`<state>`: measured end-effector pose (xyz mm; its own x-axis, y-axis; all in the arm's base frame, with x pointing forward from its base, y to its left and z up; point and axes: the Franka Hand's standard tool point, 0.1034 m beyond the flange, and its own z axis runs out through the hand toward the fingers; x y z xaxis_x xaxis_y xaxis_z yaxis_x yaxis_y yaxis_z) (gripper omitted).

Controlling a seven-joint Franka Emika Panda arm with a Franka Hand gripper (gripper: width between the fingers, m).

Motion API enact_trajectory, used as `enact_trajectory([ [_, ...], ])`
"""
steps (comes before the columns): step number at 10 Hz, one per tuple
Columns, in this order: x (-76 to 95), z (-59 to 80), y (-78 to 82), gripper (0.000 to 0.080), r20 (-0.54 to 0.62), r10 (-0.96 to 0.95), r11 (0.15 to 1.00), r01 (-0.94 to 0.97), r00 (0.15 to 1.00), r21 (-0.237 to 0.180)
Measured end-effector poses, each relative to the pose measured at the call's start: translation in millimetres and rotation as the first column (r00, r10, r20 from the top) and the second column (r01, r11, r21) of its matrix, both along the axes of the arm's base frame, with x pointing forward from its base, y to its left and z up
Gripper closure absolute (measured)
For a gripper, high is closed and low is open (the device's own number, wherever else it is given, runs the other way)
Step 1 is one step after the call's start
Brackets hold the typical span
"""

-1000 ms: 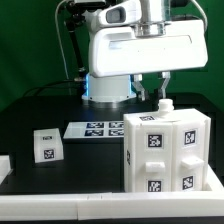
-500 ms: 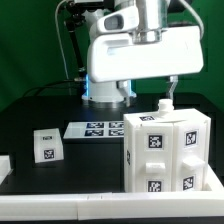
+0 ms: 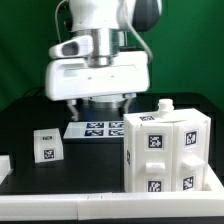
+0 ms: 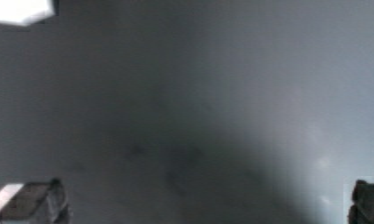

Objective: Assemble cabinet

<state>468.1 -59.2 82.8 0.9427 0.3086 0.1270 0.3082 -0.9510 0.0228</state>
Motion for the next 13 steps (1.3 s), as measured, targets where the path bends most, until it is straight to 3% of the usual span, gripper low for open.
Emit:
enact_trajectory([
  [2,6.5,5.7,-33.7,0.0002,-0.043,-0.044,0.999,0.044,0.998,-0.004],
  [3,5.3,5.1,-41.5,0.0002,-0.043,-0.052,0.999,0.052,0.998,-0.008],
  [9,4.3,3.4,-40.6,0.0002,-0.045,-0.036,0.999,0.036,0.998,-0.009],
  [13,-37.2,-21.0,-94.1,0.0002,-0.095,0.005,1.000,-0.007,0.995,-0.015],
])
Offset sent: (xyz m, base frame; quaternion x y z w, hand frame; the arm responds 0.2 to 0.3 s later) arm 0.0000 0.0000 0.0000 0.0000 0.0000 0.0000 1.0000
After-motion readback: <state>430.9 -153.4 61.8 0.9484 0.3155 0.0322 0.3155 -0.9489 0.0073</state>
